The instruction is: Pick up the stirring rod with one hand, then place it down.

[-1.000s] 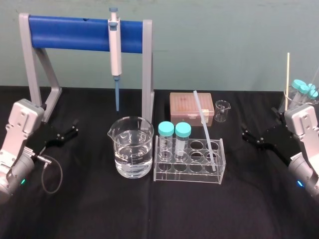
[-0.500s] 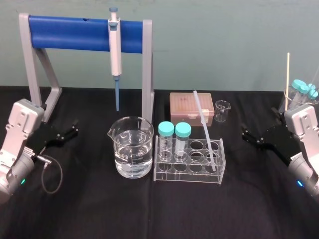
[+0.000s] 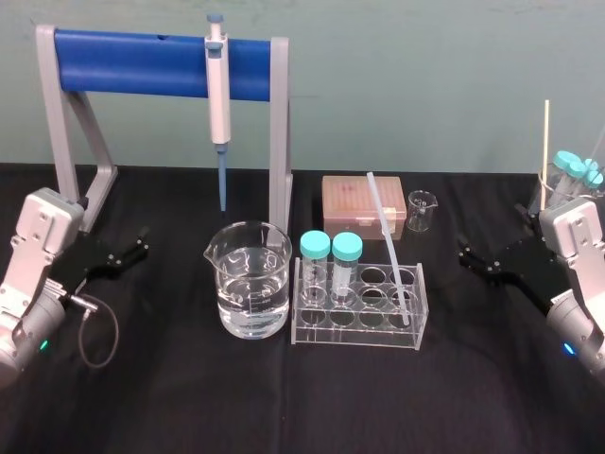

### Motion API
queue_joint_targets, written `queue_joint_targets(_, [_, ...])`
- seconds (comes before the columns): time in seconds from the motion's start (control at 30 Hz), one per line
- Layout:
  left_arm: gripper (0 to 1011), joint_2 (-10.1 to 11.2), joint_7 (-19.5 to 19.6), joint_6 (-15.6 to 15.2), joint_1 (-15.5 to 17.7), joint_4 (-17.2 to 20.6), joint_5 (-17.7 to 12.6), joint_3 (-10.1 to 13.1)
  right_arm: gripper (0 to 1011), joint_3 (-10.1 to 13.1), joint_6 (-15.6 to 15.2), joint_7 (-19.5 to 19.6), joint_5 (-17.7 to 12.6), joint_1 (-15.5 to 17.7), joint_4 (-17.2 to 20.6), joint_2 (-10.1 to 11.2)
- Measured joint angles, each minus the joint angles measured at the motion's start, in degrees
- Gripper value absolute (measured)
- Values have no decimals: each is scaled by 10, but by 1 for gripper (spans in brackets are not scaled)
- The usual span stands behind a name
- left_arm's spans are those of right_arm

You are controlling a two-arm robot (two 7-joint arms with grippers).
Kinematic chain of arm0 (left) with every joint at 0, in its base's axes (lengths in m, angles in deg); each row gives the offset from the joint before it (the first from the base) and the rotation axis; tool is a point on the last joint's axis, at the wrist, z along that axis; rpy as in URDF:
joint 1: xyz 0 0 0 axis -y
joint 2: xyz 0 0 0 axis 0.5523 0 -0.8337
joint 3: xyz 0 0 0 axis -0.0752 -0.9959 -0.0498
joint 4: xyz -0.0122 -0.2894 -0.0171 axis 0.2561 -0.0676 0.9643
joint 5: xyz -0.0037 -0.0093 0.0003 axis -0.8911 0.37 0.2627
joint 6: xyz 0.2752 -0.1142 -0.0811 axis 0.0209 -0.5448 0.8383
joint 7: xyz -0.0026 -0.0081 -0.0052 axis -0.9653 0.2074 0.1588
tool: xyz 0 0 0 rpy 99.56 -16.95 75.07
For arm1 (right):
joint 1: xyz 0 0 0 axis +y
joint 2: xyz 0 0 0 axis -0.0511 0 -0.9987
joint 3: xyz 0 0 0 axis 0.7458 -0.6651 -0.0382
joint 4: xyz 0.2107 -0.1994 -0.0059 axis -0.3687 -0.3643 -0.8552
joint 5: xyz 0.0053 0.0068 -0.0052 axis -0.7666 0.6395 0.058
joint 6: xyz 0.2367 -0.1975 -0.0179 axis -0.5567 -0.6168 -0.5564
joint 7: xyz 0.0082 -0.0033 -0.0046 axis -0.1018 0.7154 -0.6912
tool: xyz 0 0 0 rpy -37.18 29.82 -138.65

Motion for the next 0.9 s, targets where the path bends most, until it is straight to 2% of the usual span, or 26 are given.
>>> queue_joint_targets(0.63, [1000,0,0,0,0,0,0,0,1003,0,0,-1,0,0,0,0])
queue_joint_targets(0.8, [1000,0,0,0,0,0,0,0,1003,12,-7,-17,-12,1,1,-2])
queue_joint_targets(0.9, [1000,0,0,0,0,0,0,0,1003,25,-26,-50,-42,-4,12,-3])
